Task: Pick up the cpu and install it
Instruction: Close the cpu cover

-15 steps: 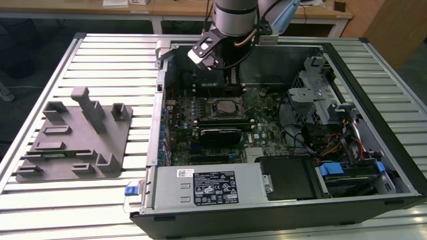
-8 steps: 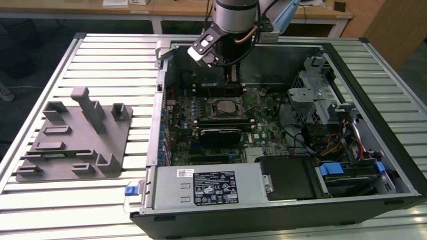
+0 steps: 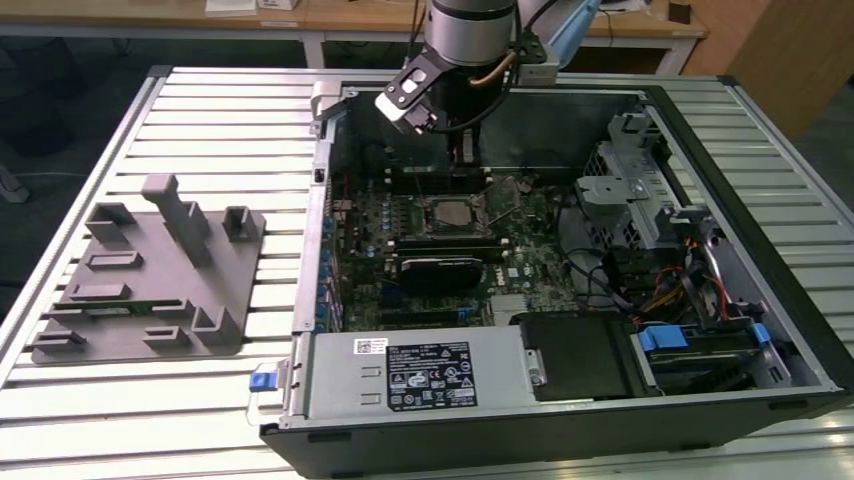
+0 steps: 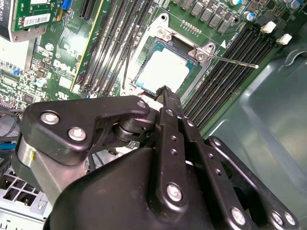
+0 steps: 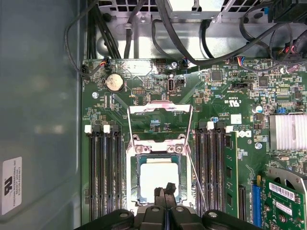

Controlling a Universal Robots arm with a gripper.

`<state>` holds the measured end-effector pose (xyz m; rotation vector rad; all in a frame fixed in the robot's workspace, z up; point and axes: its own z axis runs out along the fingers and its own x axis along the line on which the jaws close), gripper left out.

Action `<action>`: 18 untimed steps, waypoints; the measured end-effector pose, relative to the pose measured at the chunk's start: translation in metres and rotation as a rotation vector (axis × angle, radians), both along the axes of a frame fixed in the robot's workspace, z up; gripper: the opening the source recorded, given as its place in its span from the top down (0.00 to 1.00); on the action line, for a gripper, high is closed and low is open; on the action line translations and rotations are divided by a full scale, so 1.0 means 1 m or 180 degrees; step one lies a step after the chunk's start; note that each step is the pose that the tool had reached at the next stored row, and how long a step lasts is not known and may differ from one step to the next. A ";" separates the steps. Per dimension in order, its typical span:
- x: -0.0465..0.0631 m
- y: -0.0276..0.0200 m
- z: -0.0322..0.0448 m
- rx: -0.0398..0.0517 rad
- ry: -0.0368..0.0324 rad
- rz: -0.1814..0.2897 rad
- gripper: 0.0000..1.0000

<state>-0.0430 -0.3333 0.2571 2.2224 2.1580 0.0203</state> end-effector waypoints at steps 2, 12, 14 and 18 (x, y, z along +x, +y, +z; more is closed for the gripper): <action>0.000 0.0000 0.0002 0.0000 0.0000 0.0000 0.89; 0.000 0.0000 0.0106 0.0000 0.0000 0.0000 0.89; 0.000 0.0000 0.0108 0.0001 0.0000 0.0000 0.89; 0.002 0.0000 0.0110 -0.0001 0.0000 0.0000 0.89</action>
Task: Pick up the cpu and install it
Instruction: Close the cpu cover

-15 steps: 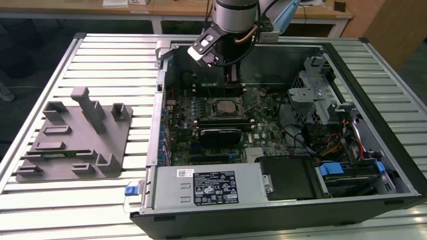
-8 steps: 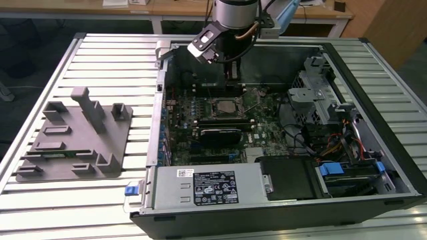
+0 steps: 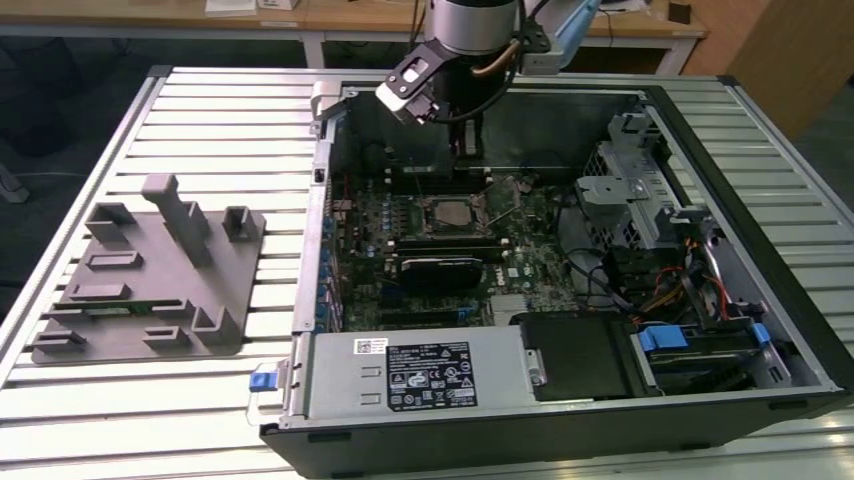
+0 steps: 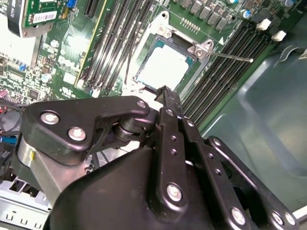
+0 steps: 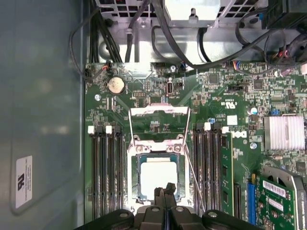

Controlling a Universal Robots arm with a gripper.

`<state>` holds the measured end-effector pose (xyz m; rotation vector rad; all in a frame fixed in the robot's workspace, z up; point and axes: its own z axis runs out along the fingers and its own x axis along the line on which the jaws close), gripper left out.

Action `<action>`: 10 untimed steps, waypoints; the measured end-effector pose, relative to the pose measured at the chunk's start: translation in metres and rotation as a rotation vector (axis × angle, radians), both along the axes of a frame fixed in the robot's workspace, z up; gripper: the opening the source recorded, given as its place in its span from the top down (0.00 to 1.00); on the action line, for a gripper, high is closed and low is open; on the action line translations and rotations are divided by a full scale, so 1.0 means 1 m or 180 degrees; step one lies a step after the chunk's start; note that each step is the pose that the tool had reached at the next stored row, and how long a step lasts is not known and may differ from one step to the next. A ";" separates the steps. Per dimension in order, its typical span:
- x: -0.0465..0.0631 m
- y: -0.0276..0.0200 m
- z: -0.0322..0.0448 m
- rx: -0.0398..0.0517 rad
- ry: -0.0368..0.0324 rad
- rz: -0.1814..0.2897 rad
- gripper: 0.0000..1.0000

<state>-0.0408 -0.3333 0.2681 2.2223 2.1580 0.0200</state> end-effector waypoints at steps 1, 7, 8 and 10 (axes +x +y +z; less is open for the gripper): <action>0.001 0.0000 0.0000 0.0000 0.0000 0.0000 0.89; 0.011 0.0000 0.0000 0.0000 0.0000 0.0000 0.89; 0.013 0.0000 -0.0001 0.0001 0.0000 0.0000 0.89; 0.017 0.0000 -0.0001 0.0000 0.0000 0.0000 0.89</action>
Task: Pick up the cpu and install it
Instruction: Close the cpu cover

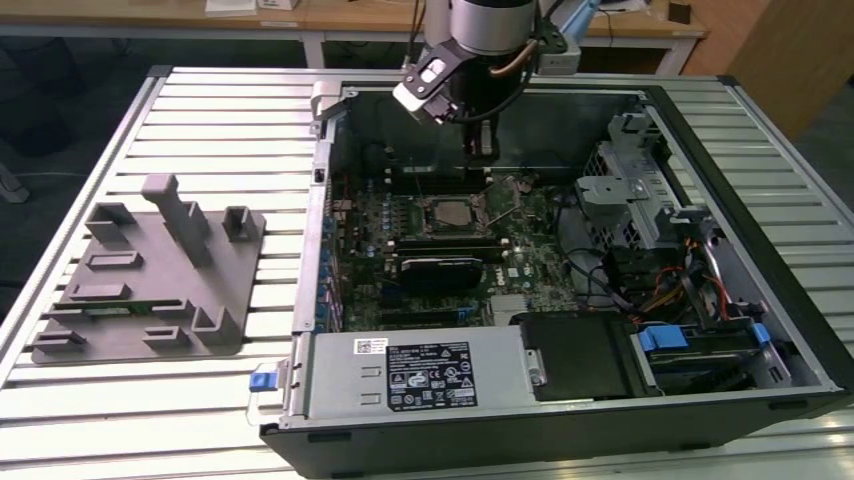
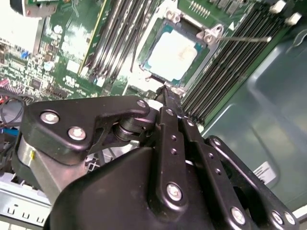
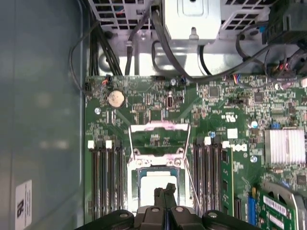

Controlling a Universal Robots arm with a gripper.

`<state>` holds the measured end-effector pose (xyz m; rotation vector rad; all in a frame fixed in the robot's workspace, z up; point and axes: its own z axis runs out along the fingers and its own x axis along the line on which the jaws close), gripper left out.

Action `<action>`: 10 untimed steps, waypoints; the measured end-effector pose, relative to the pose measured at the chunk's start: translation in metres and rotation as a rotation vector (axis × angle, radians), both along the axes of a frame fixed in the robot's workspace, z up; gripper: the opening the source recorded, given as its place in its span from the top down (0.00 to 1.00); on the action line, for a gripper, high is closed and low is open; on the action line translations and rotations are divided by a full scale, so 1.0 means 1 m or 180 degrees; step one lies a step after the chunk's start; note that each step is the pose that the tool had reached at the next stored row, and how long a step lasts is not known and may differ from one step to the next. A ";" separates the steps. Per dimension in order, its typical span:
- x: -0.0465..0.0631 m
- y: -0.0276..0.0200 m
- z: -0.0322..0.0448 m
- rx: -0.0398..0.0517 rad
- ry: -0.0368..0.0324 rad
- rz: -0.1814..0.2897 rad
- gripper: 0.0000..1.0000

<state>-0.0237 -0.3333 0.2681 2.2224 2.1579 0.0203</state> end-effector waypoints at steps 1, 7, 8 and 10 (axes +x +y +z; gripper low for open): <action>0.002 0.0000 0.0000 0.0000 0.0000 0.0000 0.89; 0.012 0.0000 0.0000 0.0000 0.0000 0.0000 0.89; 0.014 0.0000 0.0000 0.0000 0.0000 0.0000 0.89; 0.018 0.0000 0.0000 0.0000 0.0000 0.0000 0.89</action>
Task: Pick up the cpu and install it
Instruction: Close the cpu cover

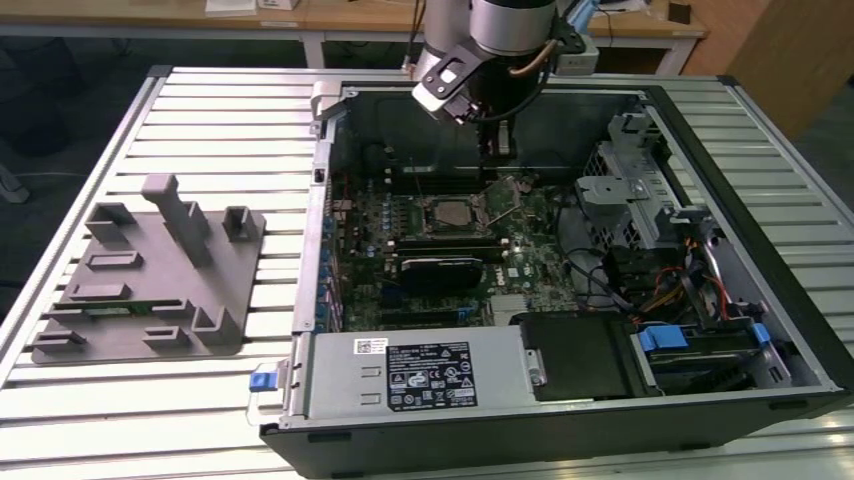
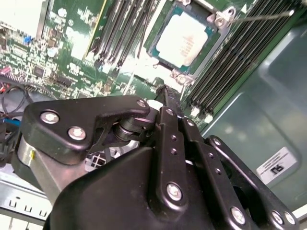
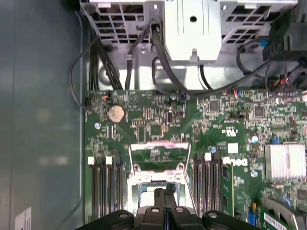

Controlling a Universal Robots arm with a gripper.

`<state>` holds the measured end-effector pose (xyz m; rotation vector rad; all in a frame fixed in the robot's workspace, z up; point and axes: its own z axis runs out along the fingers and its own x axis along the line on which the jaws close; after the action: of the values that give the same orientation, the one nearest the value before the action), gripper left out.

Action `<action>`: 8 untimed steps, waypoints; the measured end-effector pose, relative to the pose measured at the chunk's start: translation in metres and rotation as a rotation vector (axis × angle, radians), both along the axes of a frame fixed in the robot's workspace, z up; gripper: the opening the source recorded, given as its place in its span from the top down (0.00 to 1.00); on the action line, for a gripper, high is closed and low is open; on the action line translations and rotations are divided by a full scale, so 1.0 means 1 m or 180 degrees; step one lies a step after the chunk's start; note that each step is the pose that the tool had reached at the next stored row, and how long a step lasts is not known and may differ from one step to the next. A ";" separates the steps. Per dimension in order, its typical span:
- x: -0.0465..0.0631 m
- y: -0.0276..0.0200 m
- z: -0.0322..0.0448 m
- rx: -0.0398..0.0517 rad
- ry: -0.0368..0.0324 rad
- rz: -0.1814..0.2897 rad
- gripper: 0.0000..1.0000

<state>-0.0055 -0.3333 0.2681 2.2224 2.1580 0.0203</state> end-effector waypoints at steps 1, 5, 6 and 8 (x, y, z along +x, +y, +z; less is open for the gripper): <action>0.002 0.0000 0.0000 0.0000 0.0000 0.0000 0.89; 0.009 0.0000 0.0000 0.0000 0.0000 0.0000 0.89; 0.010 0.0000 0.0000 0.0000 0.0000 0.0000 0.89; 0.013 0.0000 0.0001 -0.0001 0.0000 0.0000 0.89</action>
<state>0.0074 -0.3333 0.2681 2.2223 2.1580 0.0200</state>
